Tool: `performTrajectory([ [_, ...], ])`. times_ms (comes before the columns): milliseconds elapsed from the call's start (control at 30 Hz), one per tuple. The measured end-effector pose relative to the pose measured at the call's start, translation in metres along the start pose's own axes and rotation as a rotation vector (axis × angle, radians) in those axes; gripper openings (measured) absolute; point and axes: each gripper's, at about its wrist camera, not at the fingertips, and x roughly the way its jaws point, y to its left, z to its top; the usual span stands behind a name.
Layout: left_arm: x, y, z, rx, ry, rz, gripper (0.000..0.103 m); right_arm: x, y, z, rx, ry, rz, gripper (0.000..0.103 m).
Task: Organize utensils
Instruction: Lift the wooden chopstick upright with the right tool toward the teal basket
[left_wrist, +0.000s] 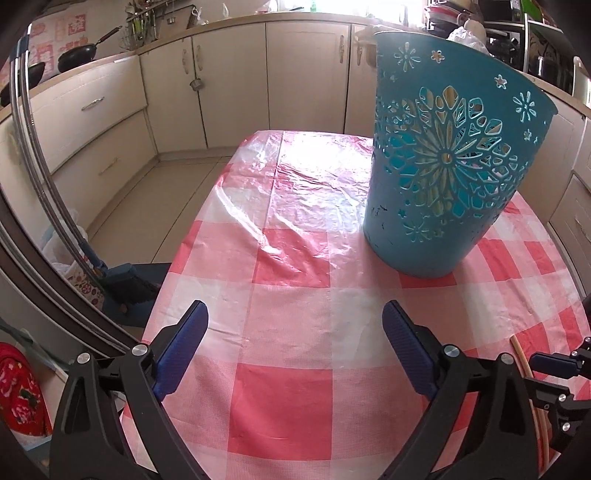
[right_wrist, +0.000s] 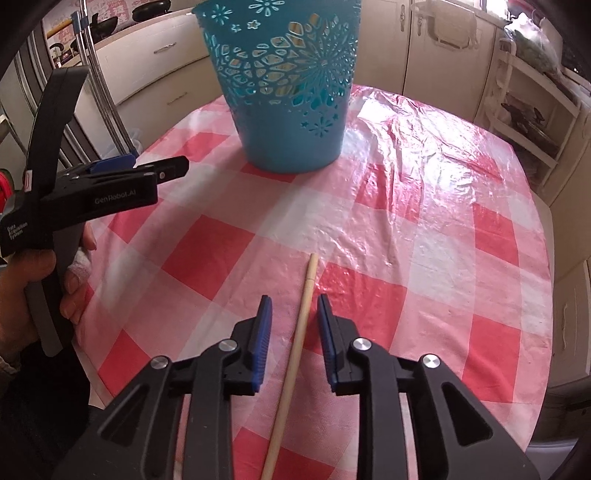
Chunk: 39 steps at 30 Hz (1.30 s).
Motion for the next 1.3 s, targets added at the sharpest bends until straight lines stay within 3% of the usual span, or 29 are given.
performTrajectory([
  [33, 0.001, 0.001, 0.001, -0.004, 0.003, -0.001, 0.092, 0.0, 0.002, 0.0, -0.012, 0.001, -0.011, 0.024],
  [100, 0.001, 0.001, 0.001, -0.006, 0.007, -0.001, 0.092, -0.001, 0.003, -0.001, -0.021, 0.009, -0.004, 0.007],
  [300, 0.002, 0.001, 0.001, -0.007, 0.01, -0.002, 0.092, -0.002, -0.002, -0.002, -0.012, 0.038, 0.01, 0.008],
  [467, 0.003, 0.002, 0.001, -0.008, 0.017, -0.004, 0.092, -0.002, 0.006, -0.003, -0.068, 0.029, -0.032, 0.007],
  [633, 0.004, 0.003, 0.002, -0.012, 0.018, -0.006, 0.092, -0.003, -0.006, -0.006, 0.033, 0.024, 0.026, 0.006],
  [767, 0.005, 0.003, 0.001, -0.01, 0.022, -0.005, 0.092, -0.003, 0.005, -0.004, -0.034, 0.044, 0.007, 0.023],
  [833, 0.005, 0.004, 0.001, -0.012, 0.023, -0.006, 0.092, -0.002, 0.013, -0.003, -0.058, 0.062, -0.026, 0.048],
  [900, 0.006, 0.004, 0.002, -0.019, 0.024, -0.008, 0.092, -0.001, 0.013, -0.005, -0.04, 0.056, -0.022, 0.052],
  [967, 0.006, 0.005, 0.001, -0.022, 0.026, -0.01, 0.092, -0.002, 0.013, -0.008, -0.051, 0.039, -0.023, 0.046],
  [1100, 0.008, 0.005, 0.001, -0.019, 0.028, -0.009, 0.092, -0.004, 0.009, -0.008, -0.038, 0.027, -0.027, 0.006],
  [1200, 0.008, 0.005, 0.001, -0.022, 0.03, -0.01, 0.092, -0.006, 0.012, -0.007, -0.064, 0.023, -0.036, 0.006],
  [1300, 0.009, 0.005, 0.001, -0.025, 0.033, -0.012, 0.092, -0.019, 0.006, -0.001, 0.024, -0.021, 0.072, 0.006],
])
